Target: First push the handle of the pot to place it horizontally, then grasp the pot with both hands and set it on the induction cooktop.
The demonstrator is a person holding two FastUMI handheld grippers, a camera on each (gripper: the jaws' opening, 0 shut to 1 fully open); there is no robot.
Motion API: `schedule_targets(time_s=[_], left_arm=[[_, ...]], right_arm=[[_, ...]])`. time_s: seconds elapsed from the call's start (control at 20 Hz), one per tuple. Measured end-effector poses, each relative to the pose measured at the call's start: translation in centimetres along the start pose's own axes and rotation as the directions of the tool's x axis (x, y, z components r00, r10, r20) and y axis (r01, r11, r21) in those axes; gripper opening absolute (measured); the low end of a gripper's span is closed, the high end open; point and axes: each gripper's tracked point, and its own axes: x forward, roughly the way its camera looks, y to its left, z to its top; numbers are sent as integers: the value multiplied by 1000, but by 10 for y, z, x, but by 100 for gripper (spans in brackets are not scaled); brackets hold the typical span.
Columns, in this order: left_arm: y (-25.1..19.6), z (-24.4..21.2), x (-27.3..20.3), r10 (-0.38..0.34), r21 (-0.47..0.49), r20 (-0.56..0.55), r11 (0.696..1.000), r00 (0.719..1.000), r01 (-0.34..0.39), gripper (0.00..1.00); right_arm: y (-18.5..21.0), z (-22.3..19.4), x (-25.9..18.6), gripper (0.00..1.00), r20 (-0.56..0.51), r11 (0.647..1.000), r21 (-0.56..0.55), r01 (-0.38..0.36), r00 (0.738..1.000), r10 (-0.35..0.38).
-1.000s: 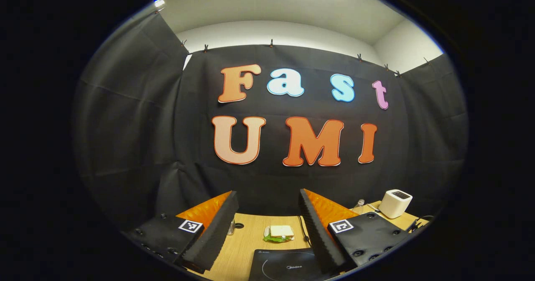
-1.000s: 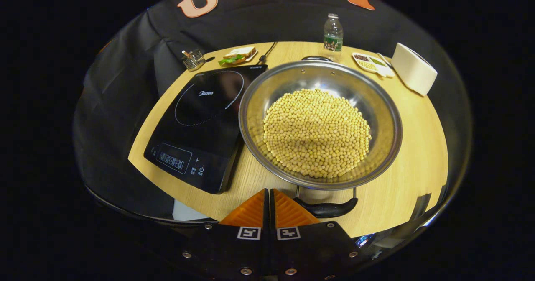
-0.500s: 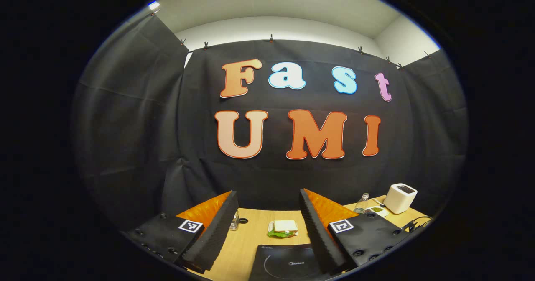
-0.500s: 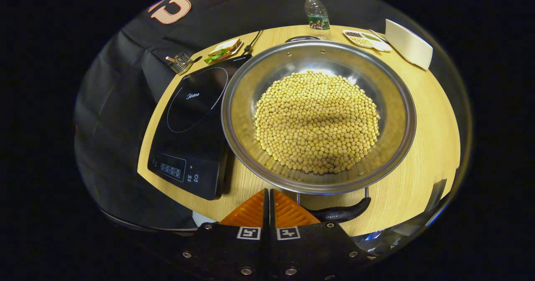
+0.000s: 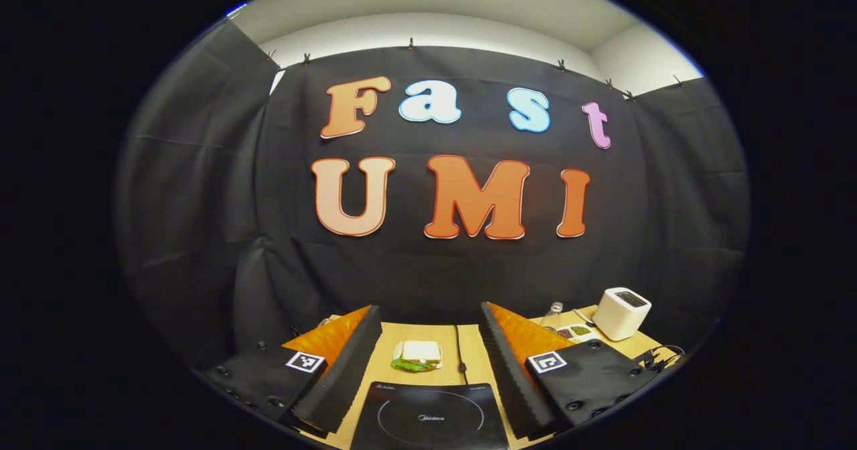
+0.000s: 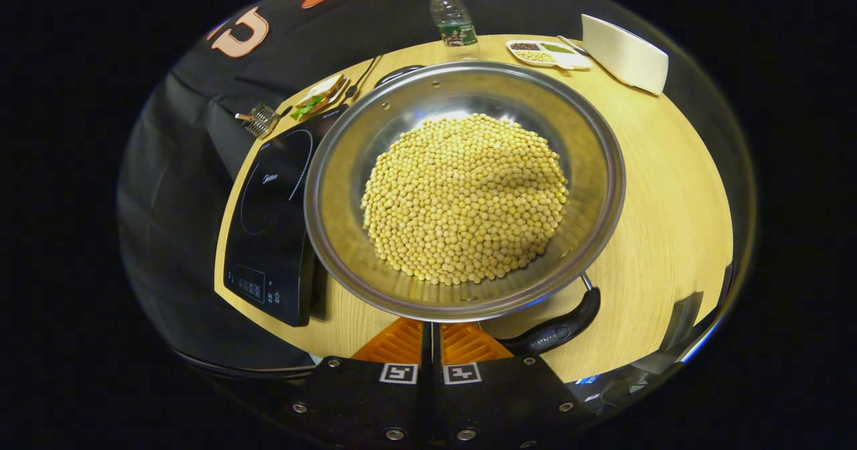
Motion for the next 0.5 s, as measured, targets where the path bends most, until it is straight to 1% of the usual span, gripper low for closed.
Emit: schedule_targets(time_s=[0.05,0.1,0.15,0.3,0.4,0.45,0.5], left_arm=[[-11,0,4,-11,0,-7,1000,1000,11,95],[-22,-1,8,-23,0,-12,1000,1000,23,98],[-32,-1,12,-33,1,-17,999,999,33,95],[-62,-5,19,-68,21,-37,997,997,69,95],[-71,-6,20,-70,47,-45,996,997,72,95],[-73,-6,21,-66,55,-45,996,997,68,95],[-75,-7,19,-62,61,-45,996,997,65,98]], right_arm=[[-9,1,0,0,-5,1000,2,11,1000,-11],[-18,3,0,0,-3,1000,4,24,1000,-24],[-27,6,-1,0,-5,999,6,35,999,-35],[-52,14,-2,0,-17,999,13,52,999,-52],[-68,20,-2,0,-30,998,1,66,997,-66],[-78,23,-1,0,-35,996,-11,86,996,-87],[-92,26,1,0,-42,993,-24,118,992,-119]])
